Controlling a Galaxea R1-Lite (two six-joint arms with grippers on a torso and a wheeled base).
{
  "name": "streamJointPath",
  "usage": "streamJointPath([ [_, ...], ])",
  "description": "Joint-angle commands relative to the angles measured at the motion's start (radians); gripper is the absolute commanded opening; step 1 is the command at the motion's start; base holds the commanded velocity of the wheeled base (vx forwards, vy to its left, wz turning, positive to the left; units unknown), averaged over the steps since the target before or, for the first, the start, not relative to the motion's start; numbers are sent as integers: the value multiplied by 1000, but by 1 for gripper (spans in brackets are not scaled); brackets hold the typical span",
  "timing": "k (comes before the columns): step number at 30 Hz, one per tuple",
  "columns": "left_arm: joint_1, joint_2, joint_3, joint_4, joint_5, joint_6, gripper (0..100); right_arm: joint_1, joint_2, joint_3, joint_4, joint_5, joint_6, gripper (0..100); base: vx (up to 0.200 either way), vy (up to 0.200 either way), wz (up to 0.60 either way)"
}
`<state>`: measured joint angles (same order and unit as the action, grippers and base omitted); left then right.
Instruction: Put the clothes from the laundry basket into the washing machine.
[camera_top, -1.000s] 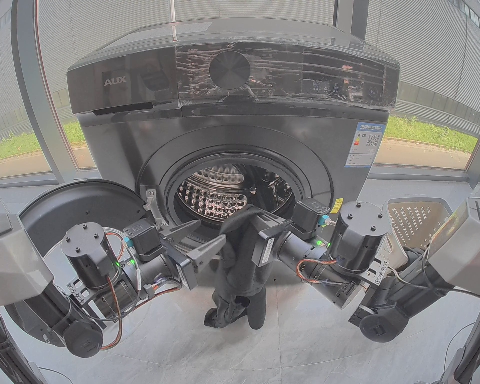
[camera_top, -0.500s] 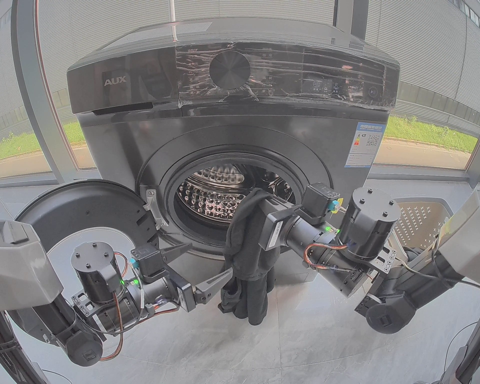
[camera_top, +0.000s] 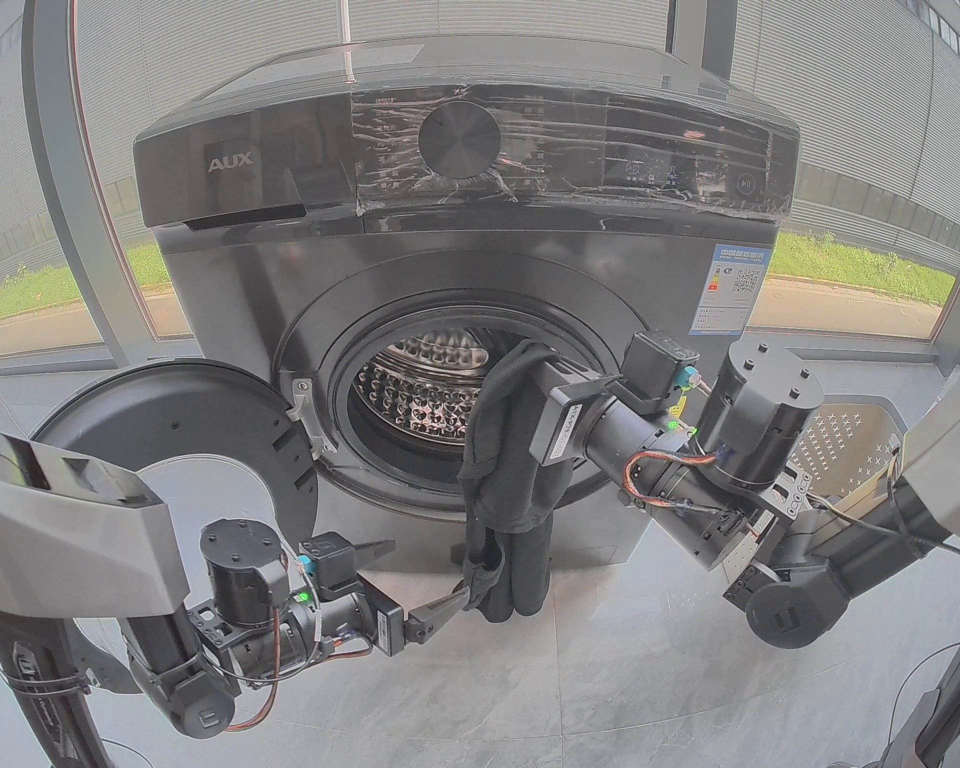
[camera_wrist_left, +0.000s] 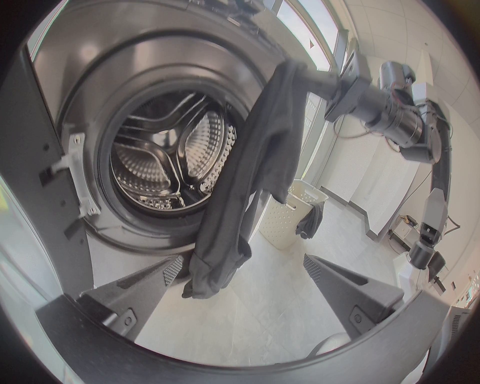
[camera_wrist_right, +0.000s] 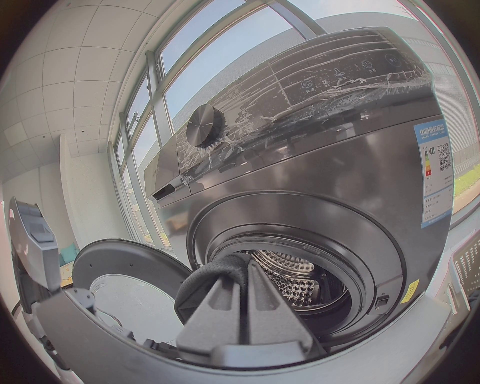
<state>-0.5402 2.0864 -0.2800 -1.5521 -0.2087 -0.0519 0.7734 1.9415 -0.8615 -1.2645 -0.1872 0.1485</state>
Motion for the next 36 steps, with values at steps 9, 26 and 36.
streamJointPath([
  [9, 0, 261, -146, 0, 0, 0, 100, 7, -6, -2, 0, 0, 0, 0, 0, 0, 0],
  [26, 71, 434, -393, 0, 3, 0, 100, 18, -13, 6, 0, 0, 2, 0, 0, 0, 0],
  [36, 69, 445, -453, 0, 5, -2, 0, 18, -16, 19, -4, 0, 5, 0, 0, 0, 0],
])
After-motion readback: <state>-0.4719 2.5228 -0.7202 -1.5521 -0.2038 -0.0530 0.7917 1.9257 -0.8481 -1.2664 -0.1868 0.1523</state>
